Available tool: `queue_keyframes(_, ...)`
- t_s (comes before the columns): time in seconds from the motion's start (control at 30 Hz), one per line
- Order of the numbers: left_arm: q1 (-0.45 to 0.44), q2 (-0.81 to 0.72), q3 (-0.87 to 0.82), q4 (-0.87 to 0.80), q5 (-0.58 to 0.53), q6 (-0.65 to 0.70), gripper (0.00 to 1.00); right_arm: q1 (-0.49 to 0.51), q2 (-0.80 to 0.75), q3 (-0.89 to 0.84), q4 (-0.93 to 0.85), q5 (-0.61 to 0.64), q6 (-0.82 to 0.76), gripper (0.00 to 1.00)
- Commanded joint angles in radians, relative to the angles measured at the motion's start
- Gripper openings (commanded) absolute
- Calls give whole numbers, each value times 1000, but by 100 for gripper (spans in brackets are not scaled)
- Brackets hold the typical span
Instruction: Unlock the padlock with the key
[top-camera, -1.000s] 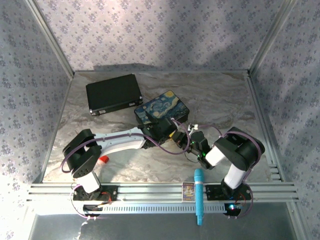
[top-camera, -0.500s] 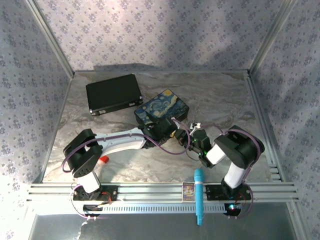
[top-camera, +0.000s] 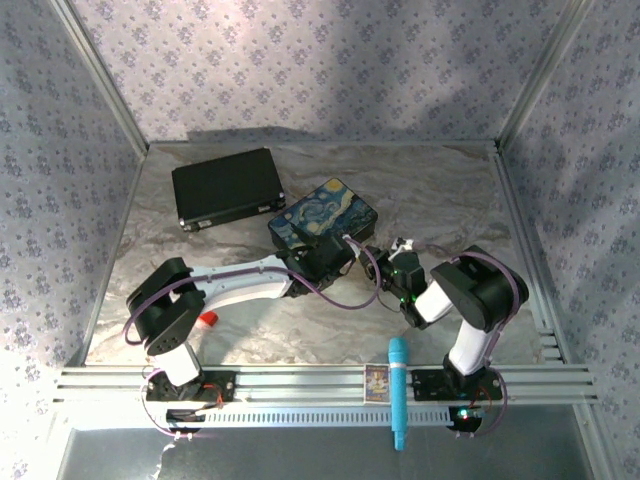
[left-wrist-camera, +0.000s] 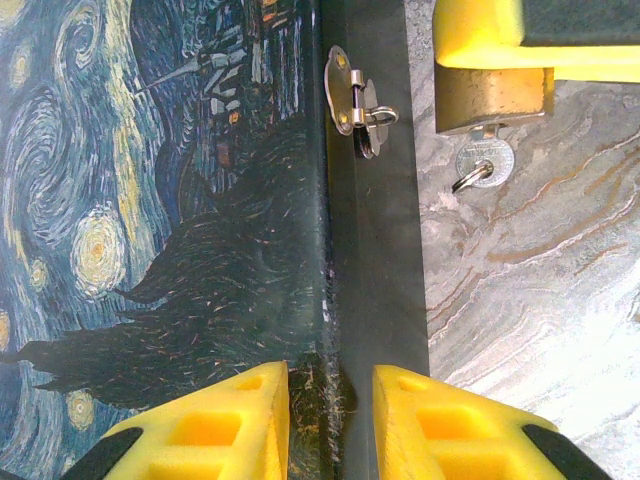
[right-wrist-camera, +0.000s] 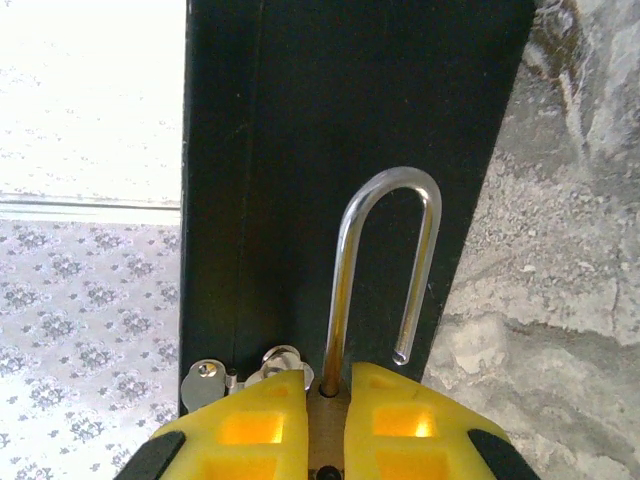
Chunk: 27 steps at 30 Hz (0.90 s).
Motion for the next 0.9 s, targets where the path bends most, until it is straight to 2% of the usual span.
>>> queue_keyframes(0.0, 4, 82, -83, -286, 104, -36, 26, 4, 21, 1, 14, 8, 1, 0)
queue_keyframes(0.27, 13, 89, -56, -308, 4, -73, 29, -4, 53, -30, -36, -208, -48, 0)
queue_keyframes(0.47, 18, 73, -56, -292, -10, -86, 30, -5, 40, -13, -71, -325, -79, 0)
queue_keyframes(0.67, 30, 60, -63, -288, -23, -87, 31, 68, 66, 79, -92, -379, -62, 0)
queue_keyframes(0.87, 33, 33, -82, -289, -29, -94, 33, 73, 117, 97, -272, -395, -69, 0)
